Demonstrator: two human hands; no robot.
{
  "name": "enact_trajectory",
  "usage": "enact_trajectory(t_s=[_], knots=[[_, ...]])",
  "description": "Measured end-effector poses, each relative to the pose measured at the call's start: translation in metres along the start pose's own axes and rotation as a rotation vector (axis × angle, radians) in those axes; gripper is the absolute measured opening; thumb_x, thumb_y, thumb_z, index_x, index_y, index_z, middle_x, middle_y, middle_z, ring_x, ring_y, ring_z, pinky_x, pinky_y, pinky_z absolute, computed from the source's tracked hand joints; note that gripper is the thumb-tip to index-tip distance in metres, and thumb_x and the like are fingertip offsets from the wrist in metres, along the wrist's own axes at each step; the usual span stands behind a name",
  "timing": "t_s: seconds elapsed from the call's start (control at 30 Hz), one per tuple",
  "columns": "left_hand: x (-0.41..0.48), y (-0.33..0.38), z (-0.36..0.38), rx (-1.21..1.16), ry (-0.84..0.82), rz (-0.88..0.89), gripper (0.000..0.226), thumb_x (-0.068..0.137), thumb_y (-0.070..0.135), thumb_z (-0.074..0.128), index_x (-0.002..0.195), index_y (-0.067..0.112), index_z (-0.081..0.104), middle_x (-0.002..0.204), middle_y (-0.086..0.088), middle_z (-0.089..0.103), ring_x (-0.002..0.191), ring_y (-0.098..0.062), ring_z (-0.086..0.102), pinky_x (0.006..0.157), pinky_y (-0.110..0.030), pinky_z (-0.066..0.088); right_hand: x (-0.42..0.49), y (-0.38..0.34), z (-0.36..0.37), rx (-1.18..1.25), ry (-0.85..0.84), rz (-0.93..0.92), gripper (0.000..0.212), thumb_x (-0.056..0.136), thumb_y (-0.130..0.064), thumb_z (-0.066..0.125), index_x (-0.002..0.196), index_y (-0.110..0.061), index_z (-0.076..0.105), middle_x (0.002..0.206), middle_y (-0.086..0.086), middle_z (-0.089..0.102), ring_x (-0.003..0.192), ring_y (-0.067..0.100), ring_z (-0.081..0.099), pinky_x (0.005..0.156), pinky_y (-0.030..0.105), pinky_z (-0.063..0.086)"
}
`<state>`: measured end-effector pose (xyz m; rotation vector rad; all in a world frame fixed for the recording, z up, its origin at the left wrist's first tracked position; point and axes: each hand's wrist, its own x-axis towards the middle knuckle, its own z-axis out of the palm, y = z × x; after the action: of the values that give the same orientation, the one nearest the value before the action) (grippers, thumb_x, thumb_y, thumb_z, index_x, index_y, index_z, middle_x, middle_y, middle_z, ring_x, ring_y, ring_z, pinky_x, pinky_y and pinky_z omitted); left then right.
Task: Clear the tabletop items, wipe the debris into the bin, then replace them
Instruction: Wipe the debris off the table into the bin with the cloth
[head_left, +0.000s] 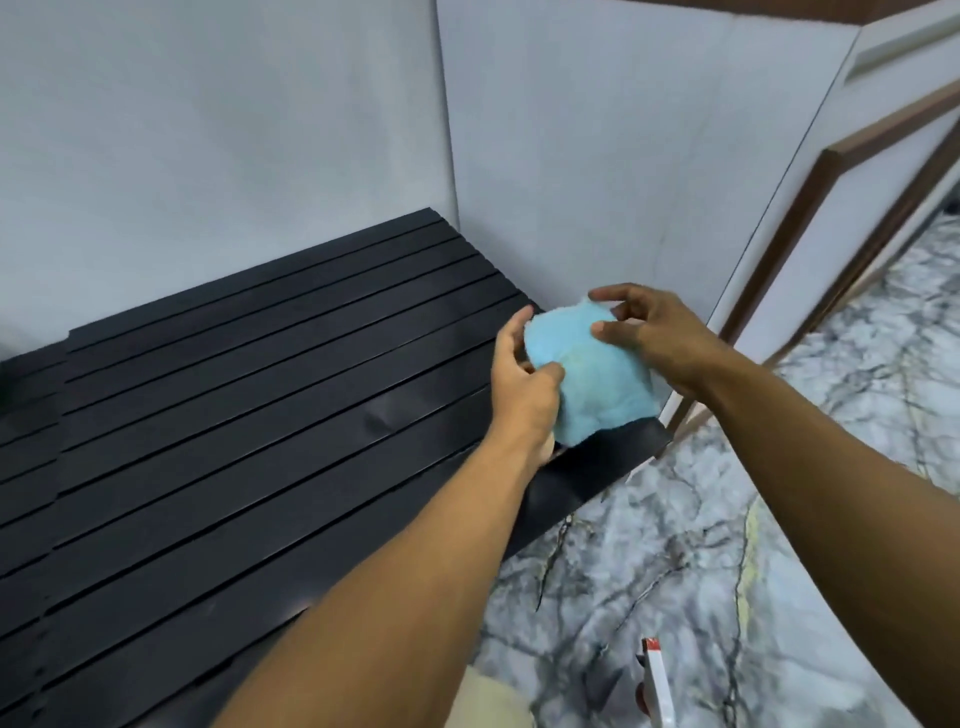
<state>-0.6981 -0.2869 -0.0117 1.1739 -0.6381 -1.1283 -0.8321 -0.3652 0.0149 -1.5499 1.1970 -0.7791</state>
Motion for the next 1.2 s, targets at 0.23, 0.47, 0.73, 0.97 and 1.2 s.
enact_trajectory(t_s=[0.23,0.47,0.73,0.97,1.2], knots=[[-0.005,-0.025,-0.04,0.791,0.107,0.165,0.049,0.088,0.024,0.059,0.134,0.029,0.042,0.123,0.008,0.037,0.092,-0.014,0.057,0.083,-0.032,0.05,-0.006,0.046,0.018,-0.088,-0.058,0.066,0.061,0.085,-0.002,0.066,0.137,-0.026,0.047,0.12,0.002,0.053,0.11,0.019,0.056,0.088,0.03,0.049],[0.005,-0.013,-0.025,0.729,-0.034,-0.26,0.073,0.083,0.054,0.059,0.143,0.022,0.029,0.127,-0.004,0.052,0.085,-0.022,0.067,0.075,-0.033,0.057,-0.01,0.033,0.025,0.129,-0.002,0.041,0.053,0.083,0.01,0.059,0.121,-0.026,0.058,0.117,0.008,0.058,0.098,0.019,0.061,0.072,0.024,0.056],[-0.003,-0.019,-0.004,-0.146,-0.059,-0.24,0.056,0.091,0.009,0.061,0.137,0.03,0.038,0.127,0.001,0.059,0.106,-0.021,0.065,0.081,-0.041,0.058,-0.005,0.013,0.004,0.332,-0.024,-0.006,0.045,0.081,0.007,0.063,0.115,-0.022,0.064,0.114,0.001,0.062,0.101,0.022,0.063,0.084,0.04,0.055],[-0.007,-0.04,-0.03,0.649,-0.03,-0.128,0.068,0.085,0.012,0.058,0.138,0.046,0.033,0.124,0.004,0.051,0.104,-0.023,0.062,0.08,-0.043,0.058,-0.006,0.051,0.009,-0.478,-0.009,0.04,0.045,0.077,-0.016,0.076,0.119,-0.021,0.061,0.122,0.001,0.058,0.108,0.009,0.05,0.089,0.022,0.035],[-0.009,-0.043,-0.034,0.825,-0.067,-0.052,0.048,0.079,0.022,0.07,0.119,0.034,0.046,0.1,0.006,0.056,0.095,-0.025,0.065,0.085,-0.041,0.053,-0.009,0.057,0.021,-0.526,0.032,-0.01,0.038,0.078,-0.019,0.076,0.115,-0.018,0.065,0.125,0.001,0.06,0.103,0.011,0.051,0.086,0.022,0.036]])
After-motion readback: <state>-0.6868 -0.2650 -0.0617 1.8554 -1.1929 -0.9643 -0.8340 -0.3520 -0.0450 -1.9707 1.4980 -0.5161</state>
